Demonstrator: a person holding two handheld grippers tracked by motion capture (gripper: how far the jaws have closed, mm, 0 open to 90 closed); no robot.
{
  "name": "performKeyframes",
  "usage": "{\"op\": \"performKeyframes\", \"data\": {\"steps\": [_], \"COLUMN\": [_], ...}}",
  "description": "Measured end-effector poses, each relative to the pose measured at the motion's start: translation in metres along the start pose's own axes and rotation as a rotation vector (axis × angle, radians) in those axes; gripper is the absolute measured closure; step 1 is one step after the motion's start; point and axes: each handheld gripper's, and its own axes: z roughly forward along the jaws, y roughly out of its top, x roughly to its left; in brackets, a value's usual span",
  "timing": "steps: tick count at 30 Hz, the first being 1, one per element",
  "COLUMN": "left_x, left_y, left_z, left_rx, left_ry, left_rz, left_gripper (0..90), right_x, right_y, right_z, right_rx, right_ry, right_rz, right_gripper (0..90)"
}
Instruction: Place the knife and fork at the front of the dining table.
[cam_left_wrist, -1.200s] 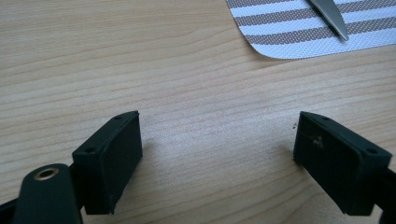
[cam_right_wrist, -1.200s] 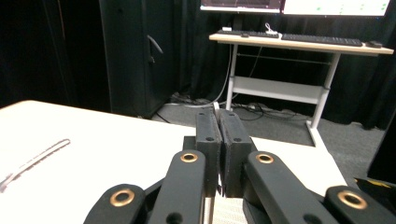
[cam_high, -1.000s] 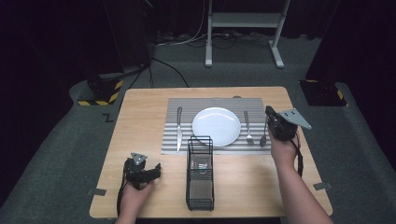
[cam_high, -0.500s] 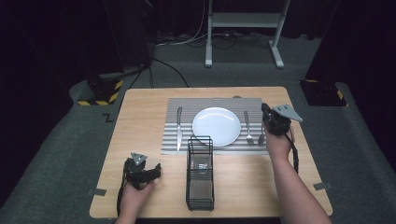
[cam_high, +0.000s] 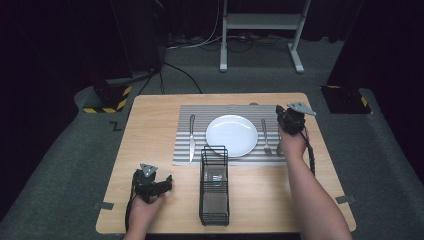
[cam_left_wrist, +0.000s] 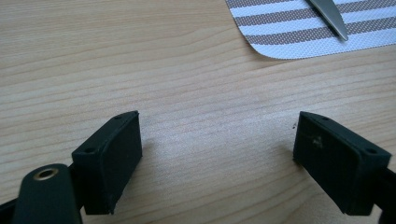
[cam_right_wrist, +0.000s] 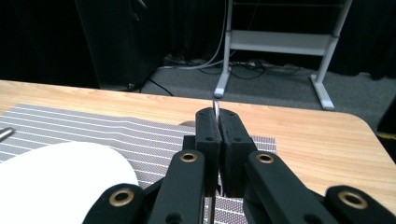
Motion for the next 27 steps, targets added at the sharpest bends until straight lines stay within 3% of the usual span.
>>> {"op": "performKeyframes", "data": {"steps": [9, 16, 27], "left_x": [0.0, 0.0, 0.0], "left_y": [0.0, 0.0, 0.0], "left_z": [0.0, 0.0, 0.0], "left_rx": [-0.002, -0.001, 0.0], "left_ry": [-0.001, -0.002, -0.001], "left_rz": [-0.003, -0.003, 0.0], "left_gripper": [15.6, 15.6, 15.6], "right_x": [-0.004, -0.009, -0.011], "right_y": [-0.008, -0.017, -0.02], "right_z": [0.027, 0.044, 0.055], "right_rx": [0.079, 0.145, 0.192], "right_ry": [-0.032, -0.05, -0.058], "right_rz": [0.006, 0.041, 0.068], "right_gripper": [87.2, 86.8, 86.9]}}
